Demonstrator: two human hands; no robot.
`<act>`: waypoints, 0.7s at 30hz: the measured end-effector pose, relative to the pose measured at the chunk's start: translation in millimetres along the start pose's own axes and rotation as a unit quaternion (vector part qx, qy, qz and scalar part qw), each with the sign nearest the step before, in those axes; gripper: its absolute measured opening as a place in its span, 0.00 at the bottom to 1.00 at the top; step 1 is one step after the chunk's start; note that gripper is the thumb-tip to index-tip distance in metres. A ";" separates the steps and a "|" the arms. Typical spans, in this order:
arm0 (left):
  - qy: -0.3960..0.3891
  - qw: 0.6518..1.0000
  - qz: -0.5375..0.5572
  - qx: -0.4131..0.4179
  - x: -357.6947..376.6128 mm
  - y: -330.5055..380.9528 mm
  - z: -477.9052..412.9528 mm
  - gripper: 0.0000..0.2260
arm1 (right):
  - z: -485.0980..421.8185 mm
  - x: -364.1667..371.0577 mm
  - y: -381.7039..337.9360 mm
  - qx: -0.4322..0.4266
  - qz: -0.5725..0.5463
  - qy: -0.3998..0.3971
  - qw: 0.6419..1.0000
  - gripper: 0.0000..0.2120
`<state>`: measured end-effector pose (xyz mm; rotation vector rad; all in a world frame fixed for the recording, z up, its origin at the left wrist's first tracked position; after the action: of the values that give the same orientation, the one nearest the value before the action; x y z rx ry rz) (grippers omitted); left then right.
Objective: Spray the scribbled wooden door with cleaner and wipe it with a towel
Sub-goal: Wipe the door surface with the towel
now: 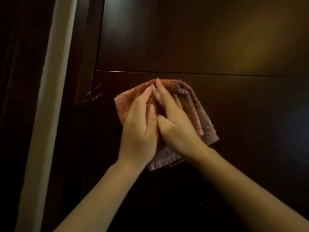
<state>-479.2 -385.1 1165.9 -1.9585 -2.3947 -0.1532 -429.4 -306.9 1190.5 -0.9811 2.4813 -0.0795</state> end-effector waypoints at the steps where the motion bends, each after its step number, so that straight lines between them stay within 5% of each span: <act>1: -0.015 1.000 -0.014 -0.021 10.9 3.4 -1.1 0.18 | 3.1 -13.6 -1.9 0.009 -0.067 0.009 0.998 0.32; 3: -0.041 0.995 -0.092 -0.016 28.1 6.9 5.1 0.21 | 10.4 -46.0 -4.3 -0.059 -0.010 0.066 0.996 0.31; 5: -0.048 0.975 -0.217 0.008 38.0 10.8 8.6 0.22 | 14.2 -78.1 5.0 -0.131 0.180 0.141 0.965 0.26; 9: -0.075 0.937 -0.342 0.003 47.4 18.7 -0.7 0.26 | 15.7 -91.3 30.4 -0.045 0.404 0.120 0.906 0.26; 15: -0.096 0.909 -0.406 -0.004 12.1 -35.9 -14.8 0.29 | 13.4 -72.7 38.6 -0.008 0.464 0.132 0.876 0.30; 21: -0.088 0.918 -0.378 -0.075 -12.2 -58.7 -3.6 0.29 | 12.6 -72.4 43.3 -0.006 0.499 0.137 0.856 0.31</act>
<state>-534.4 -408.8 1165.4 -0.9976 -3.2128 -0.1926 -405.2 -225.5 1198.9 0.4387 2.9270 0.1438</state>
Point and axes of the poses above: each hand's wrist, its own z-axis away from the middle knuckle, its own x-axis out of the palm, y = z × x, the point moved 2 cm from there along -z, towards the middle knuckle, and after that the axes turned 11 degrees about -z, right-handed, at the moved point
